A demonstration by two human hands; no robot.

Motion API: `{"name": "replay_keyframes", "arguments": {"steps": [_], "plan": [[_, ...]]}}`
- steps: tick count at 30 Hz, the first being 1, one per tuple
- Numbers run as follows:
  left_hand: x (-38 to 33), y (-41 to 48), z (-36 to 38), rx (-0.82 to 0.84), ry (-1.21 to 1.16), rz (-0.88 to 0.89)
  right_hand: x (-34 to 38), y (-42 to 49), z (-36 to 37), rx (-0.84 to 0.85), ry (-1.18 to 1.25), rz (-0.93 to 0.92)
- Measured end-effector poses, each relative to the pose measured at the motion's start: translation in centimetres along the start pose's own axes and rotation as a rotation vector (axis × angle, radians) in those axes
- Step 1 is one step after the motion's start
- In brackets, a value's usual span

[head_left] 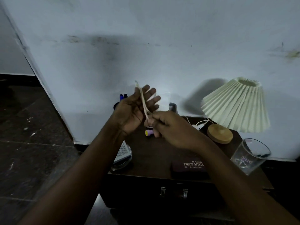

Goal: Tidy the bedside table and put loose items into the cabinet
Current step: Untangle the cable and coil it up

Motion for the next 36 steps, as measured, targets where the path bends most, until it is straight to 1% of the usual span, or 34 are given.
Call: {"name": "replay_keyframes", "arguments": {"steps": [2,3,4,5,6,7,10,12,14,15,17,19,23,26,29,31,33,34,36], "plan": [[-1.2,-0.2,0.0,0.032,-0.065,0.042,-1.6,0.0,0.4,0.19,0.033,0.065],[-1.5,-0.3,0.1,0.057,-0.082,0.041,-2.5,0.0,0.2,0.252,0.022,0.106],[-1.5,-0.5,0.1,0.088,-0.089,0.026,-3.3,-0.1,-0.5,0.274,-0.006,0.151],[-1.3,-0.7,0.2,0.12,-0.085,-0.004,-3.9,-0.2,-1.4,0.257,-0.049,0.193],[-0.9,-0.8,0.3,0.151,-0.075,-0.045,-4.5,-0.2,-2.4,0.206,-0.111,0.227],[-0.4,-1.1,0.4,0.182,-0.064,-0.093,-4.8,-0.2,-3.6,0.119,-0.194,0.243],[1.1,-1.6,0.5,0.276,-0.019,-0.239,-4.6,-0.4,-6.3,-0.249,-0.491,0.233],[2.0,-1.6,0.6,0.309,0.02,-0.316,-3.7,-0.9,-7.2,-0.442,-0.574,0.194],[2.7,-1.5,0.6,0.311,0.041,-0.374,-2.4,-1.2,-7.6,-0.547,-0.639,0.122],[3.0,-1.5,0.6,0.304,0.049,-0.397,-1.8,-1.3,-7.6,-0.565,-0.657,0.088],[3.5,-1.4,0.6,0.3,0.087,-0.434,-0.9,-1.5,-7.5,-0.547,-0.594,0.041],[3.9,-1.4,0.8,0.305,0.15,-0.47,-0.5,-1.5,-7.4,-0.5,-0.424,0.03],[4.6,-1.9,1.4,0.315,0.327,-0.533,-0.8,-1.3,-7.0,-0.325,0.181,0.06],[5.0,-2.3,2.1,0.337,0.49,-0.554,-1.1,-1.4,-6.8,-0.19,0.438,0.079],[5.6,-2.5,2.6,0.366,0.726,-0.514,-1.1,-1.9,-6.7,0.001,0.554,0.059],[6.1,-2.7,3.0,0.403,0.804,-0.482,-1.0,-2.3,-6.3,0.088,0.601,0.034],[6.5,-2.6,3.0,0.377,0.805,-0.474,-1.1,-2.4,-6.1,0.076,0.614,0.008],[6.5,-2.5,2.9,0.352,0.794,-0.477,-1.2,-2.3,-6.1,0.032,0.594,-0.009],[6.4,-2.5,3.0,0.37,0.744,-0.46,-1.4,-2.0,-6.7,-0.103,0.465,-0.038]]}}
Point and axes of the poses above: each hand's wrist, its own y-axis towards the middle knuckle, its own z-axis out of the palm, x = y × z, the point moved 4 cm from there along y, towards the middle knuckle, and after that the axes turned 7 degrees about x, right-handed, at the moved point
